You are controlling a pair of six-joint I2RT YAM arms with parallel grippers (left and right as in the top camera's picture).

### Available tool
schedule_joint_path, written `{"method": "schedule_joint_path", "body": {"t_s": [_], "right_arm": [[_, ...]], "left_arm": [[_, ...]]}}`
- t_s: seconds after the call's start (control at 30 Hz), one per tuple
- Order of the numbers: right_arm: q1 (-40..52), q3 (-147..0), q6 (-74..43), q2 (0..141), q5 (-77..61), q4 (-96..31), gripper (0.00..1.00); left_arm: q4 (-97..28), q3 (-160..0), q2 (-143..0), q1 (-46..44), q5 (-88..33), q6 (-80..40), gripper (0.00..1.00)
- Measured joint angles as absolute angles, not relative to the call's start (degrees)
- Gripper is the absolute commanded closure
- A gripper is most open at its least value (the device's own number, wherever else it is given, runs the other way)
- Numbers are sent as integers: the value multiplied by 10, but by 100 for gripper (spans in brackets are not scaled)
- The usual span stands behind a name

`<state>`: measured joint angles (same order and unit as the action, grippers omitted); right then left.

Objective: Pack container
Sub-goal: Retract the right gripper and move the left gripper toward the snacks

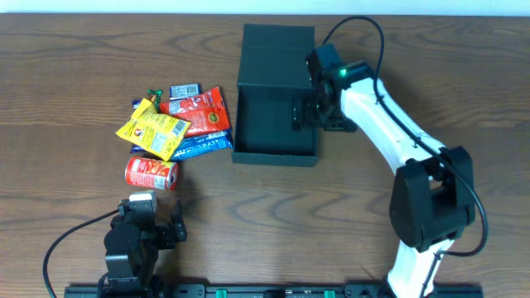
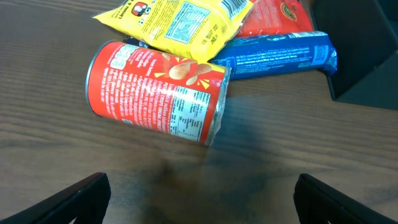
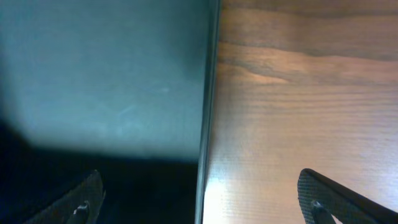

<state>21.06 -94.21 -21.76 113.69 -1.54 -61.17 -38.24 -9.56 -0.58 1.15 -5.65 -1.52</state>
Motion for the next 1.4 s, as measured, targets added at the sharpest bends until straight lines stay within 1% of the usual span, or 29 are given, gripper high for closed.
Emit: {"method": "schedule_joint_path", "body": {"t_s": [0.13, 0.3, 0.4, 0.53, 0.63, 0.8, 0.9, 0.97, 1.07, 1.17, 1.3, 1.4], "right_arm": [[211, -996, -193, 1061, -17, -662, 1], [211, -1018, -158, 893, -18, -684, 1], [211, -1025, -141, 810, -18, -719, 1], [211, -1023, -127, 755, -18, -775, 1], [211, -992, -123, 744, -18, -801, 1], [211, -864, -121, 713, -18, -809, 1], [211, -785, -119, 665, -32, -784, 1], [211, -759, -117, 632, -48, -768, 1], [211, -743, -116, 597, -84, -746, 1], [211, -742, -116, 587, -113, -738, 1], [211, -740, -117, 588, -132, -736, 1], [211, -739, -117, 588, -138, -725, 1]], "left_arm": [[-382, -96, -6, 11, -57, -15, 5], [-382, -96, -6, 11, -57, -15, 5], [-382, -96, -6, 11, -57, -15, 5], [-382, -96, -6, 11, -57, -15, 4], [-382, -96, -6, 11, -57, -15, 4], [-380, -96, -6, 11, -67, -34, 5], [-384, -96, -6, 11, -99, -114, 5], [-387, -96, -6, 11, -126, -174, 5], [-382, -97, -6, 11, -160, -294, 5], [-354, -97, -6, 11, -184, -378, 4], [-255, -97, -6, 11, -249, -380, 4], [-237, -108, -10, 11, -253, -360, 4]]}}
